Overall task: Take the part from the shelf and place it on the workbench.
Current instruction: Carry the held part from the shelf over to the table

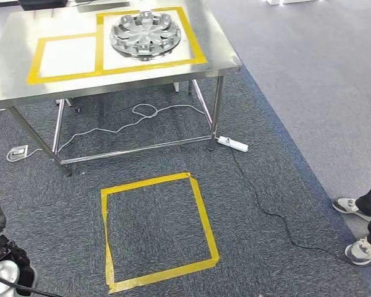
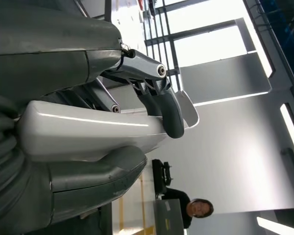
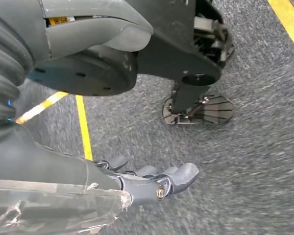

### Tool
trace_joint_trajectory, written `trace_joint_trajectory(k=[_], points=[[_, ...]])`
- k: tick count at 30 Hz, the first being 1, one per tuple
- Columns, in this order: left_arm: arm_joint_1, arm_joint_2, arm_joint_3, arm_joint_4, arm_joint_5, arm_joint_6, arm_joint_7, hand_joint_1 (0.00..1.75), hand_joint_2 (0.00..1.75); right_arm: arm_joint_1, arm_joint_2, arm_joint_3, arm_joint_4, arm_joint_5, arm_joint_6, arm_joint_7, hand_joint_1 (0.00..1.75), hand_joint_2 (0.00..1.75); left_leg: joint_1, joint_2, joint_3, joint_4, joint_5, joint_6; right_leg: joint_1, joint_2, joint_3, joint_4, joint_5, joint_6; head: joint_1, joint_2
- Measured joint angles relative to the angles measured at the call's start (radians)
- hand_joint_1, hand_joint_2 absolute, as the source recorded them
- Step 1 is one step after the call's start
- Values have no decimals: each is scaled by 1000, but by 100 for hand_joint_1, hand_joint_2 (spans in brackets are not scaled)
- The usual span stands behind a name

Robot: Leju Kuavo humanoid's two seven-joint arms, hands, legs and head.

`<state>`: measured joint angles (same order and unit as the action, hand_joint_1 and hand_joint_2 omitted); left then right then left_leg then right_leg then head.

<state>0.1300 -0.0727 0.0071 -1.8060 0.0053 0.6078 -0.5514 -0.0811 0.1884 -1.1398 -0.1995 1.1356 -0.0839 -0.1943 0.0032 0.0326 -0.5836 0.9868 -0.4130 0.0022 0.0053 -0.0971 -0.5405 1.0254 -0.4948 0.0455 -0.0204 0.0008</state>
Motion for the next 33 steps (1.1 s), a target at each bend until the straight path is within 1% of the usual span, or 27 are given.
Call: trace_joint_trajectory(k=[2, 3, 4, 5, 6, 7, 9, 10, 11, 12, 13, 14, 15, 16, 17, 18, 19, 20, 21, 22, 24, 26, 27, 29, 30, 31, 33], points=[[0, 0, 2, 0, -2, -2, 2, 175, 175, -2, 0, 0, 0, 0, -4, -13, 0, 175, 4, -22, -1, -1, 2, 9, -4, 62, -48, 104, -57, 9, 6, 0], [1, 0, 2, 0, -2, -4, 2, 175, 175, -1, 0, 0, 0, -1, -4, -19, 0, 175, 5, -34, -2, -1, 3, 12, -5, 81, -83, 176, -88, 10, 7, 0], [1, 0, 2, 0, -2, -5, 3, 175, 175, 0, 0, 0, 0, -1, -5, -23, 0, 175, 5, -48, -3, -1, 4, 13, -5, 89, -114, 238, -108, 11, 7, 0], [1, 0, 3, 0, -3, -7, 3, 175, 175, 1, 0, 0, 0, -1, -6, -28, 0, 175, 4, -63, -4, -1, 4, 14, -5, 92, -133, 269, -110, 10, 7, 0], [2, 0, 3, 0, -4, -9, 4, 175, 175, 2, 0, 0, 0, 0, -8, -35, 0, 175, 4, -78, -3, -1, 5, 14, -5, 95, -133, 260, -91, 8, 7, 0], [2, 0, 4, 0, -5, -10, 5, 175, 175, 2, 0, 0, 0, 1, -11, -44, 0, 175, 4, -94, -2, 0, 5, 13, -6, 100, -114, 213, -56, 4, 7, 0], [2, 0, 4, 0, -7, -13, 6, 175, 175, -1, 0, 0, 0, 3, -18, -59, 0, 175, 4, -121, -2, 1, 7, 8, -9, 144, -53, 73, 13, -5, 7, 0], [2, 0, 5, 0, -7, -14, 7, 175, 175, -2, 0, 0, 0, 4, -20, -63, 0, 175, 4, -133, -4, 2, 8, 4, -10, 167, -29, 20, 29, -9, 7, 0], [2, 0, 5, 0, -7, -14, 7, 175, 175, -3, 0, 1, 0, 6, -22, -65, 0, 175, 6, -143, -8, 2, 10, -2, -11, 183, -15, -8, 33, -12, 7, 0], [3, 0, 7, 0, -7, -14, 7, 175, 175, -4, 0, 1, 0, 7, -23, -65, 0, 175, 8, -154, -12, 2, 13, -10, -10, 186, -11, -15, 29, -15, 6, 0], [5, 0, 8, 0, -7, -14, 7, 175, 175, -5, 1, 1, 0, 8, -23, -64, 0, 175, 11, -166, -16, 0, 16, -17, -9, 175, -8, -17, 31, -19, 6, 0], [7, 0, 9, 0, -7, -14, 7, 175, 175, -5, 2, 1, 0, 9, -24, -62, 0, 175, 12, -163, -19, 1, 16, -24, -9, 164, -5, -21, 34, -25, 6, 0], [9, 1, 10, 0, -8, -14, 7, 175, 175, -5, 3, 1, 0, 10, -24, -61, 0, 175, 11, -145, -27, 14, 7, -29, -10, 151, -4, -24, 38, -31, 3, 0], [8, 1, 11, 0, -8, -14, 7, 175, 175, -5, 5, 1, 0, 11, -24, -60, 0, 175, 9, -118, -43, 46, -14, -34, -11, 138, -2, -29, 40, -37, -1, 0], [7, 1, 11, 0, -8, -14, 7, 175, 175, -4, 5, 1, 0, 11, -23, -58, 0, 175, 7, -84, -67, 98, -46, -37, -11, 125, -2, -31, 41, -40, -4, 0], [6, 1, 11, 0, -8, -14, 7, 175, 175, -2, 6, 1, 1, 11, -23, -57, 0, 175, 7, -62, -99, 167, -81, -41, -10, 113, -2, -31, 41, -43, -7, 0], [7, 1, 11, 0, -8, -15, 7, 175, 175, 0, 6, 1, 1, 12, -22, -55, 0, 175, 8, -51, -129, 231, -108, -44, -10, 101, -3, -31, 40, -44, -7, 0], [9, 1, 11, 0, -8, -16, 7, 175, 175, 1, 6, 1, 1, 12, -22, -55, 0, 175, 9, -46, -147, 272, -118, -46, -9, 91, -3, -31, 39, -44, -7, 0], [10, 1, 11, 0, -8, -16, 7, 175, 175, 1, 6, 1, 1, 12, -21, -55, 0, 175, 10, -44, -148, 278, -110, -48, -9, 82, -4, -31, 39, -44, -7, 0], [11, 1, 11, 0, -8, -17, 7, 175, 175, 0, 6, 1, 1, 12, -21, -56, 0, 175, 11, -43, -127, 243, -85, -48, -10, 75, -3, -31, 38, -43, -7, 0], [11, 2, 12, 0, -8, -18, 7, 175, 175, -2, 7, 1, 1, 10, -20, -62, 0, 175, 12, -35, -52, 110, -26, -47, -8, 68, -1, -29, 36, -37, -7, 0], [11, 2, 12, 0, -9, -21, 7, 175, 175, -4, 8, 1, 0, 9, -20, -67, 0, 175, 13, -29, 0, 15, -3, -40, -2, 65, -4, -24, 31, -30, -6, 0], [11, 2, 12, 0, -9, -22, 7, 175, 175, -5, 8, 1, 0, 8, -20, -68, 0, 175, 13, -27, 7, -1, -4, -36, 2, 65, -9, -21, 28, -35, -5, 0], [13, 2, 12, 0, -10, -24, 8, 175, 175, -5, 8, 1, 0, 8, -20, -69, 0, 175, 12, -30, 7, -4, -4, -31, 4, 66, -14, -22, 26, -54, -1, 0], [13, 2, 12, 0, -10, -25, 8, 175, 175, -4, 8, 1, 0, 8, -20, -69, 0, 175, 10, -30, 7, -4, -5, -29, 3, 66, -13, -25, 28, -58, 0, 0], [13, 2, 12, 0, -11, -25, 8, 175, 175, -4, 8, 1, 0, 8, -20, -69, 0, 175, 9, -30, 7, -4, -5, -27, 2, 66, -12, -28, 31, -54, 0, 0], [13, 2, 12, 0, -12, -26, 8, 175, 175, -5, 8, 1, 1, 8, -20, -69, 0, 175, 6, -30, 6, -4, -5, -20, 0, 65, -10, -34, 38, -39, 0, 0]])
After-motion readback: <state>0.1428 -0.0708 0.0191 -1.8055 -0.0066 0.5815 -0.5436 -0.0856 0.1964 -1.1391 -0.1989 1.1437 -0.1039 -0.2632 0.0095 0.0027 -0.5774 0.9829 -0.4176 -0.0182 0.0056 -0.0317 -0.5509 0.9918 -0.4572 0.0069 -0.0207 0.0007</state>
